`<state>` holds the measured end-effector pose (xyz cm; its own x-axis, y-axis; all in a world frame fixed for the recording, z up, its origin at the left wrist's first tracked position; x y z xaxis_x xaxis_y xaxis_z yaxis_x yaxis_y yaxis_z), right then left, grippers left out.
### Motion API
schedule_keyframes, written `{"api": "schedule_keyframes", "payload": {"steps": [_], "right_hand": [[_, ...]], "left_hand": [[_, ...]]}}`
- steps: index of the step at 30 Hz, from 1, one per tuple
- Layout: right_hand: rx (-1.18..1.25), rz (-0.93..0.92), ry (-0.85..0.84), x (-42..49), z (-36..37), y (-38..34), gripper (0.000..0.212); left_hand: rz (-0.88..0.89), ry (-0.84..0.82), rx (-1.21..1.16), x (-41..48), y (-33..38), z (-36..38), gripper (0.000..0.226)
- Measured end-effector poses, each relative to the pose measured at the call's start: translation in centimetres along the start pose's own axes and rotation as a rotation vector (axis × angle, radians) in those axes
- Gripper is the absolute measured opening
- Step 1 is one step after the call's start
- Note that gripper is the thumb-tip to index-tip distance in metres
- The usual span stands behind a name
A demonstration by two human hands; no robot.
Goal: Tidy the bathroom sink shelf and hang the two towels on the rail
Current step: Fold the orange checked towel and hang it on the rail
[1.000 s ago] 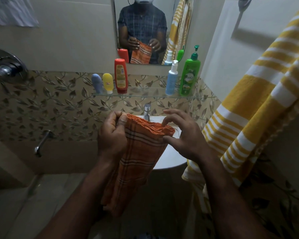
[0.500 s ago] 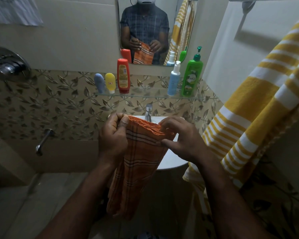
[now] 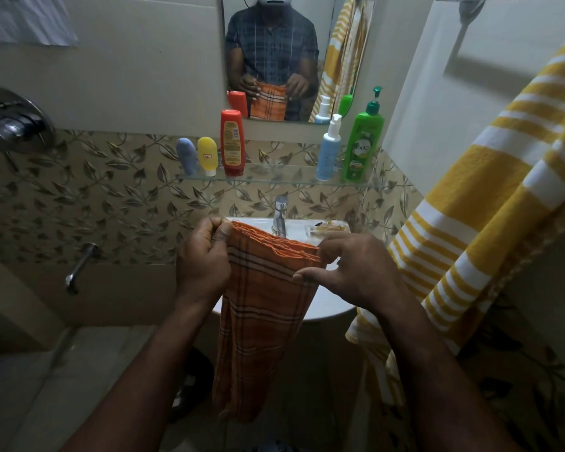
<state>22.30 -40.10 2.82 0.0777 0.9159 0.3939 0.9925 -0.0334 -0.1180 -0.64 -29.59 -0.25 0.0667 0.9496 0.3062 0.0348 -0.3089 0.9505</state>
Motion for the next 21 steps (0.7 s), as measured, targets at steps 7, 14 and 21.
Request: {"api": "schedule_keyframes", "payload": {"steps": [7, 14, 21], "right_hand": [[0.164, -0.06, 0.003, -0.1, 0.6, -1.1, 0.042], [0.268, -0.122, 0.119, -0.5, 0.7, -1.1, 0.033], [0.207, -0.194, 0.104, 0.1, 1.1, -2.4, 0.034]], "left_hand": [[-0.012, -0.102, -0.098, -0.3, -0.1, 0.9, 0.025], [-0.046, -0.096, -0.162, -0.1, -0.3, 0.3, 0.018], [-0.044, -0.12, -0.165, -0.1, 0.0, 0.7, 0.02]]}}
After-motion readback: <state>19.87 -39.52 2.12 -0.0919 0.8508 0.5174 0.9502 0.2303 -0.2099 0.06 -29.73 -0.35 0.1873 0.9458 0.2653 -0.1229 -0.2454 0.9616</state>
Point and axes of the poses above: each hand's wrist, its own x-axis towards the middle knuckle, its own z-axis out of the palm, y = z × x, the point moved 9 cm from there along x, towards the middle knuckle, and after that the axes turned 11 degrees about -x, right-handed, at the moved point
